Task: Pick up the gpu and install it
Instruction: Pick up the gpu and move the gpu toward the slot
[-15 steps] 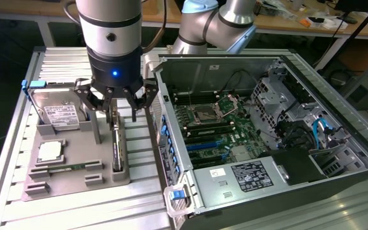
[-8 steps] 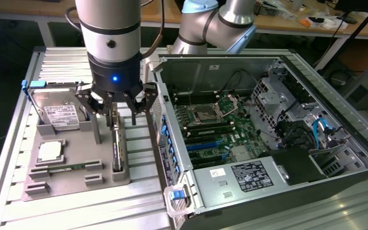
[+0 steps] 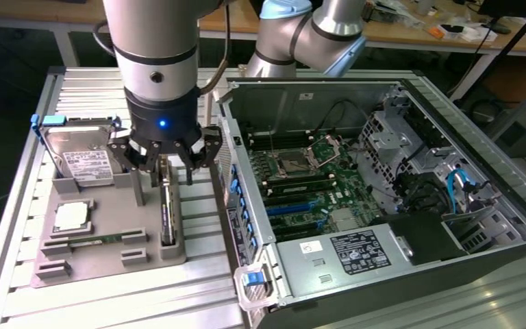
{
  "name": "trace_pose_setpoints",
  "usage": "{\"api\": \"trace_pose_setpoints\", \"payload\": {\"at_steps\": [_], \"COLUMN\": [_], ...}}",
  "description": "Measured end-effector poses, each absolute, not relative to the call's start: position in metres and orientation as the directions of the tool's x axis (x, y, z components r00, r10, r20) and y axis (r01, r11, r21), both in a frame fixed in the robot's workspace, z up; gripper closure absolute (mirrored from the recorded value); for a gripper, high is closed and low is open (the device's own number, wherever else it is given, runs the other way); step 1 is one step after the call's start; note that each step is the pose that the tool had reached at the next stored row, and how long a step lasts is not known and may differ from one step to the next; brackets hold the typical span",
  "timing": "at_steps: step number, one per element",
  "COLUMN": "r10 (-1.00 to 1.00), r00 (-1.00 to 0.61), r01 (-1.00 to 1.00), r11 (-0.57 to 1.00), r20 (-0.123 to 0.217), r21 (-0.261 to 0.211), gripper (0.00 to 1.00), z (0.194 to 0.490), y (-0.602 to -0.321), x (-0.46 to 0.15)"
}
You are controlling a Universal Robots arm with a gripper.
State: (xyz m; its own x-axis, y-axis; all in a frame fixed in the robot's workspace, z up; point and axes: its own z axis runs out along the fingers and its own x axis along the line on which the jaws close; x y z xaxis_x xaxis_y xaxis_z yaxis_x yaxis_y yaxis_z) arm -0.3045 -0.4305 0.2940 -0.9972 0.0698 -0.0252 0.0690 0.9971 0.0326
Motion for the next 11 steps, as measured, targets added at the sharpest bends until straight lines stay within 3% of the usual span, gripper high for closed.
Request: {"api": "trace_pose_setpoints", "payload": {"at_steps": [11], "r10": [0.069], "r00": [-0.997], "r01": [0.068], "r11": [0.997], "r20": [-0.025], "r21": [0.033], "gripper": [0.46], "z": [0.274], "y": [-0.431], "x": [-0.314]}}
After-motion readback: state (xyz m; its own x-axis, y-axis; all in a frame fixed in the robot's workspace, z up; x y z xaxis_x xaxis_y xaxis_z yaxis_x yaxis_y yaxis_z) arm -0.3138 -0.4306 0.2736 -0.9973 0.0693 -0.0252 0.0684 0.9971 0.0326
